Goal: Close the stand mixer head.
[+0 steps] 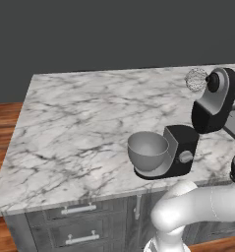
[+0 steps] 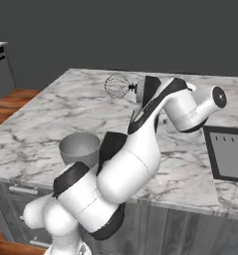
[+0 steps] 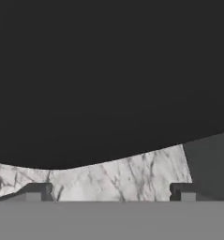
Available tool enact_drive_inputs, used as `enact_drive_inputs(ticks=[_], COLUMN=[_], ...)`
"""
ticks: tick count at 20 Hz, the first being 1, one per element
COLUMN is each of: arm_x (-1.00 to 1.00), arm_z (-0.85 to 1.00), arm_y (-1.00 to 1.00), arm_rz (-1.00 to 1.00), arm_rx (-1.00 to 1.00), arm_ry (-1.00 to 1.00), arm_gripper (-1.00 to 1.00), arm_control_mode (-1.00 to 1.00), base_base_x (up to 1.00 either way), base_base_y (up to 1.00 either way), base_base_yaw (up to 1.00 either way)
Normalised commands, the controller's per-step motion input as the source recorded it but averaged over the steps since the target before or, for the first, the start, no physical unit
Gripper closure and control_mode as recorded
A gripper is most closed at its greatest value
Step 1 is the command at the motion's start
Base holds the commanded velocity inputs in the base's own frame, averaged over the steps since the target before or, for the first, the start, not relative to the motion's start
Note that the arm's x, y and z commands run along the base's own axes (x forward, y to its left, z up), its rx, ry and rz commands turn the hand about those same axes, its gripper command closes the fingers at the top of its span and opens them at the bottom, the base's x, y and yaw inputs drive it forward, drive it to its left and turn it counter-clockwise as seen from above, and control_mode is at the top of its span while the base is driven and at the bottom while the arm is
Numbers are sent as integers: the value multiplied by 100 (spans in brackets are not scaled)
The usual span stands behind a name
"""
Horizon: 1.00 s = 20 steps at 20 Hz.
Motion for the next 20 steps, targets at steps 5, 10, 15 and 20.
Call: enact_drive_inputs(ticks=[5,10,15,20], arm_x=[0,-7,-19,-7], arm_z=[-17,0,0,83], arm_y=[100,100,100,100], arm_rz=[35,45,43,46], arm_rx=[-32,-21,-27,-41], arm_ry=[-24,-9,-6,0], arm_gripper=[-100,-100,-100,-100], arm_control_mode=[-100,-100,-100,-100], base_base_x=[0,0,0,0], base_base_y=[0,0,0,0], base_base_yaw=[0,0,0,0])
